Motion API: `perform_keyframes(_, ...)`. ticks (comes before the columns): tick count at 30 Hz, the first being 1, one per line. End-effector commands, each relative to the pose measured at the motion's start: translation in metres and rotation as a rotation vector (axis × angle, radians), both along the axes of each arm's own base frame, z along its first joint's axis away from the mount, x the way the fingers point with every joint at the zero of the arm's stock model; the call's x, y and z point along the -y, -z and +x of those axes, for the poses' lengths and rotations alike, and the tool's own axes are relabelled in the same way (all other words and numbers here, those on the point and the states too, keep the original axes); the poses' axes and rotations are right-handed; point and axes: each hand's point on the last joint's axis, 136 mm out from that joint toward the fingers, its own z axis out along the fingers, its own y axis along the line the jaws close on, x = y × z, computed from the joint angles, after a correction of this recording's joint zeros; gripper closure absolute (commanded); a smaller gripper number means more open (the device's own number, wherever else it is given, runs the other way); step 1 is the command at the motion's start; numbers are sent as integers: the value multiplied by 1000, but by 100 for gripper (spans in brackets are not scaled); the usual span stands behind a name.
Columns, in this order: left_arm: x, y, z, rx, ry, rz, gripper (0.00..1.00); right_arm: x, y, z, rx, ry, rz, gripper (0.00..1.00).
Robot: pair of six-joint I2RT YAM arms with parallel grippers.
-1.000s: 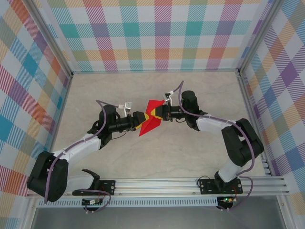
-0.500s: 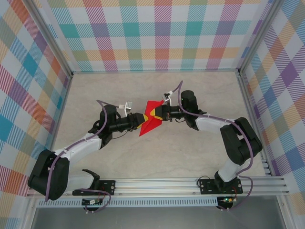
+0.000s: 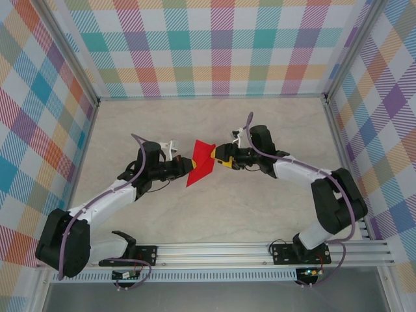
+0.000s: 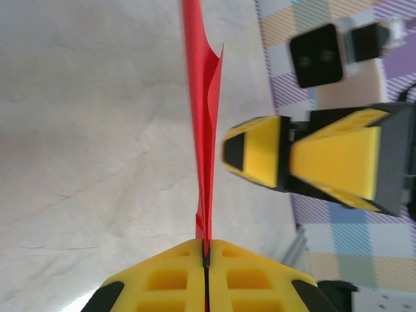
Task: Fold a paper plane with a square sheet of paper (pick it up from the middle)
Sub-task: Turn over the paper at the center of the table.
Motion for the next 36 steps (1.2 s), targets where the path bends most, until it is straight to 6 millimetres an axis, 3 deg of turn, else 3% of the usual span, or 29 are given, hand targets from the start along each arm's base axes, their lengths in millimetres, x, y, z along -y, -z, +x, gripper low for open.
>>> perform_keyframes(1,-18,5,3,81,-8,203,94,34,17,1,55,116,-208,27)
perform_keyframes(8,-35,11,11,131,-46,569,94,79,21,2,122,281,-407,1)
perform_keyframes(15,-73,20,34,112,-244,1050,94,115,31,-3,118,407,-543,0)
perform_keyframes(19,-81,28,45,98,-323,1259,95,130,37,-6,98,467,-594,0)
perform_keyframes(24,-64,45,55,104,-322,1423,94,134,45,-10,72,468,-621,0)
perform_keyframes(30,-21,86,61,84,-243,1468,91,136,54,-11,41,473,-641,0)
perform_keyframes(34,6,108,59,39,-185,1358,77,142,57,-12,28,494,-663,0)
perform_keyframes(36,19,108,58,31,-163,1281,69,144,58,-14,23,501,-672,0)
